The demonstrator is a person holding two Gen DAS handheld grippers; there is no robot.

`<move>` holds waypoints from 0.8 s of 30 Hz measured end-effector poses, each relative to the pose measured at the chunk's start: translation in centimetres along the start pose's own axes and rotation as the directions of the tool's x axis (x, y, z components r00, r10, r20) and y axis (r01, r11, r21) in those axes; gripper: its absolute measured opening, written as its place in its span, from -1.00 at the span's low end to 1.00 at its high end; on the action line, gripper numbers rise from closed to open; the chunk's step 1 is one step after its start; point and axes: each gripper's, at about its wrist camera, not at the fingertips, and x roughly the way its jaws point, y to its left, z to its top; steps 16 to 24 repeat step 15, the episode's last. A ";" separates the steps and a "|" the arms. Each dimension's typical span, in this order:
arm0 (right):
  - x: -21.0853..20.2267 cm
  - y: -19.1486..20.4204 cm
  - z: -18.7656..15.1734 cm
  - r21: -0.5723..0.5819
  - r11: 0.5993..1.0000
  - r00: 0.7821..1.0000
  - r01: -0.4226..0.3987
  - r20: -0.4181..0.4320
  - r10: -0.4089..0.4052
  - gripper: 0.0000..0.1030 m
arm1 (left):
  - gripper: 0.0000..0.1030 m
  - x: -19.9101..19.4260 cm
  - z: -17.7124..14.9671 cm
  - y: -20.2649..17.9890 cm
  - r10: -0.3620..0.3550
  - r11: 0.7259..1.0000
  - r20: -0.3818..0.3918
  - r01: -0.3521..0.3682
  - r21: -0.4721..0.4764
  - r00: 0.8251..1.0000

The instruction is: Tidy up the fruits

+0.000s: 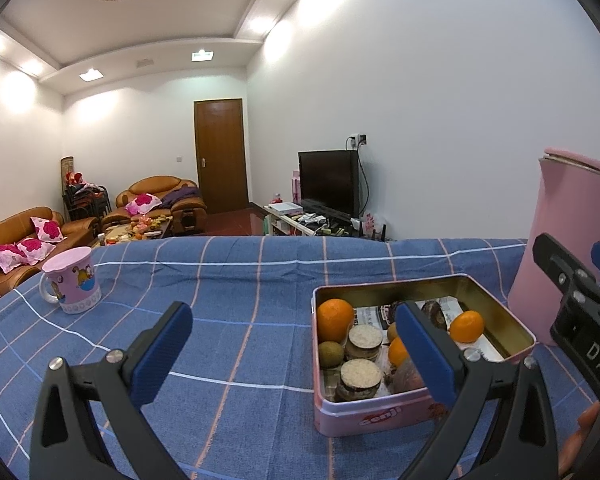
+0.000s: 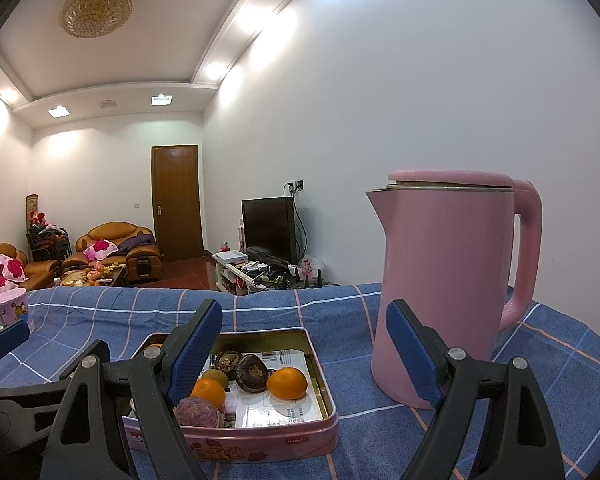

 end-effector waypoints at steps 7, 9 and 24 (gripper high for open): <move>0.0 0.0 -0.1 0.000 1.000 1.000 0.002 -0.004 -0.002 0.66 | 1.00 0.0 0.1 -0.3 -0.002 1.000 -0.001 0.002 0.004 1.000; 0.0 0.0 -0.1 0.000 1.000 1.000 0.003 -0.005 -0.003 0.66 | 1.00 0.0 0.1 -0.2 -0.009 1.000 0.000 0.009 0.006 1.000; 0.0 -0.4 -0.1 0.014 0.999 0.999 0.034 -0.017 -0.034 0.66 | 1.00 -0.4 0.1 0.1 -0.020 1.000 0.004 0.020 0.011 1.000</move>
